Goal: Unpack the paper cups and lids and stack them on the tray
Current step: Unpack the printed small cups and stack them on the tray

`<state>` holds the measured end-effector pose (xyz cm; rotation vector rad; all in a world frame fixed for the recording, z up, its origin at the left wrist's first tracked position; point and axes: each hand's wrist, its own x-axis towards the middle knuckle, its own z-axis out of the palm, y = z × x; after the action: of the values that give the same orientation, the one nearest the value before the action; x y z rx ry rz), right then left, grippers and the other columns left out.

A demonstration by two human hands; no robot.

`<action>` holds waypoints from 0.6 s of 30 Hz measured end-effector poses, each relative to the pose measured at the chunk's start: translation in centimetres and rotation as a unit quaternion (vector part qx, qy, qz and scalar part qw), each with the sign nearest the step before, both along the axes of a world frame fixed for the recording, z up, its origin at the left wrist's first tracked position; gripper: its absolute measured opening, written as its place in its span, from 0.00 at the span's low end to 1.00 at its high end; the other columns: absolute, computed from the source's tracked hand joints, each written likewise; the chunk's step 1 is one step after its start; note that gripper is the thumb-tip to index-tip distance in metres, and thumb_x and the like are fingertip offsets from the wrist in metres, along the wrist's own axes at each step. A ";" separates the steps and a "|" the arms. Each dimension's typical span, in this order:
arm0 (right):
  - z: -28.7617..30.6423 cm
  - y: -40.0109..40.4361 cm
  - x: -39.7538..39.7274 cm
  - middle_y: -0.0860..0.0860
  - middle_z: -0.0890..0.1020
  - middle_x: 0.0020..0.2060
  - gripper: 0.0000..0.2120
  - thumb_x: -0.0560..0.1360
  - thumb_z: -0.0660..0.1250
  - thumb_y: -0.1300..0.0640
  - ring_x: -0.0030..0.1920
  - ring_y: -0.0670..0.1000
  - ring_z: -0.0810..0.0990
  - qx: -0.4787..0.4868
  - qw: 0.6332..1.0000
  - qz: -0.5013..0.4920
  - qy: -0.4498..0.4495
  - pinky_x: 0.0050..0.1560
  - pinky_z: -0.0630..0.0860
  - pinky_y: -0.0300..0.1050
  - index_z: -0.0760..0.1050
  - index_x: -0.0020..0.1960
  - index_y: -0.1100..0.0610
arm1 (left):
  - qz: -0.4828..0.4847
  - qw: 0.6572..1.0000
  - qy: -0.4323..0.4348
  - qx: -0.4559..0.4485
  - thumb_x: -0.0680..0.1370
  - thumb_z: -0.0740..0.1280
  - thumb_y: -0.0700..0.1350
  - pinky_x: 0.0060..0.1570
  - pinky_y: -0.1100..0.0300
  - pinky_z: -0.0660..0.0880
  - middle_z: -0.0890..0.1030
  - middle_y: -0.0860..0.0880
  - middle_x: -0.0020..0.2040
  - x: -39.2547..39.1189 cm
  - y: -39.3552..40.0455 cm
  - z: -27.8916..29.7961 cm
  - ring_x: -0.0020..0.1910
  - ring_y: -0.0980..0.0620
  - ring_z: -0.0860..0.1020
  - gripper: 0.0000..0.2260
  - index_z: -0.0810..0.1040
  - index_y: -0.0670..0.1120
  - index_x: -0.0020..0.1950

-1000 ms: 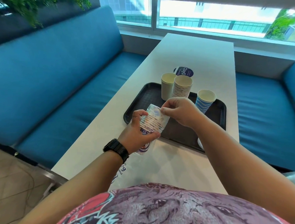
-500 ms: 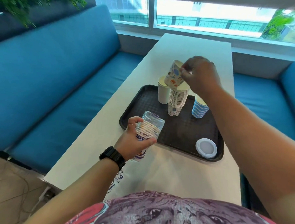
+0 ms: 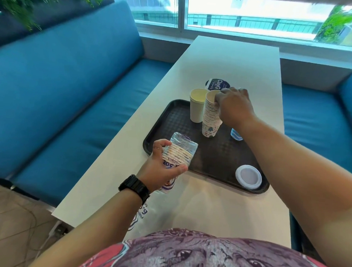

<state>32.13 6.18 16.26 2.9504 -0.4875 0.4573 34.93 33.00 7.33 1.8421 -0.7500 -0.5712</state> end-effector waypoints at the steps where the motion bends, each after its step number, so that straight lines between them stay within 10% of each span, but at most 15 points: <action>1: -0.2 -0.1 0.0 0.55 0.79 0.55 0.10 0.78 0.60 0.60 0.60 0.59 0.74 0.009 1.000 -0.006 -0.005 0.63 0.63 0.55 0.77 0.56 0.58 | 0.001 1.000 0.000 -0.002 0.72 0.76 0.43 0.54 0.63 0.79 0.74 0.46 0.64 0.0 0.0 0.0 0.57 0.52 0.81 0.31 0.57 0.66 0.55; 18: -1.8 6.6 -3.7 0.50 0.83 0.50 0.07 0.76 0.68 0.55 0.55 0.56 0.77 0.158 0.976 0.133 -0.069 0.56 0.74 0.54 0.83 0.51 0.53 | 0.017 0.998 -0.052 0.005 0.71 0.77 0.46 0.50 0.67 0.78 0.75 0.47 0.61 -0.8 0.2 0.5 0.54 0.54 0.81 0.31 0.55 0.62 0.55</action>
<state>28.47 12.82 14.48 3.3248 -0.1898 0.6757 34.09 33.20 7.80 1.9022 -0.7836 -0.4613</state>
